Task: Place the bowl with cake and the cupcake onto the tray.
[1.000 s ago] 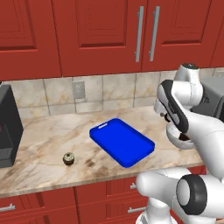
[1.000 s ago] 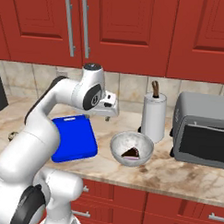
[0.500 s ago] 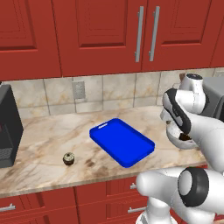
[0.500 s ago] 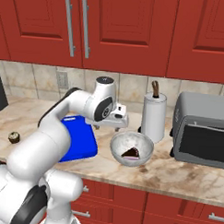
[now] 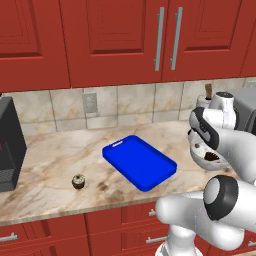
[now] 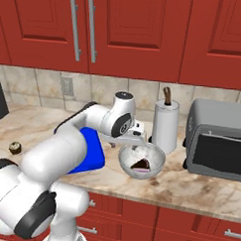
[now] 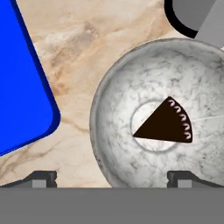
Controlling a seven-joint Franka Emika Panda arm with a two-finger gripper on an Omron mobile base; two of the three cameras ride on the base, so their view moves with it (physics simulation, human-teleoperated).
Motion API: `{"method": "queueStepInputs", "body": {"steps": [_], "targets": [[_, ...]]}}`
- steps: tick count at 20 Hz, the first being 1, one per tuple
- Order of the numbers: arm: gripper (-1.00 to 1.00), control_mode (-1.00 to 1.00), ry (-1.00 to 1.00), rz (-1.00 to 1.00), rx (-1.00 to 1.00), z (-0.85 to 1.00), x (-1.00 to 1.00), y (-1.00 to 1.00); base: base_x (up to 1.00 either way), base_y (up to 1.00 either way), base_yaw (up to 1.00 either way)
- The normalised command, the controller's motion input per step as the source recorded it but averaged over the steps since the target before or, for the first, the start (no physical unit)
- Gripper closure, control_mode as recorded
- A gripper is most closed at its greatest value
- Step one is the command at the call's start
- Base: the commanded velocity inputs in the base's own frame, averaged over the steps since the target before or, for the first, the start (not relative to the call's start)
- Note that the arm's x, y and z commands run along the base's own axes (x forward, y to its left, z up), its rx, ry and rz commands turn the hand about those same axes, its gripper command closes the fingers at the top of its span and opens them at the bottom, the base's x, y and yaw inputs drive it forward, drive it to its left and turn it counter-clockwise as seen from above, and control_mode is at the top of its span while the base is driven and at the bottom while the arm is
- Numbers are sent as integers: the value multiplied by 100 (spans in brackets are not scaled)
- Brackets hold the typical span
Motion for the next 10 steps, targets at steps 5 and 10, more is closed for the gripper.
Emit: {"method": "queueStepInputs", "body": {"steps": [5,10], "targets": [[-100,-100,7,0,0,-22,8,-5,0,0,0],[-100,-100,5,0,0,-14,10,0,0,0,0]]}}
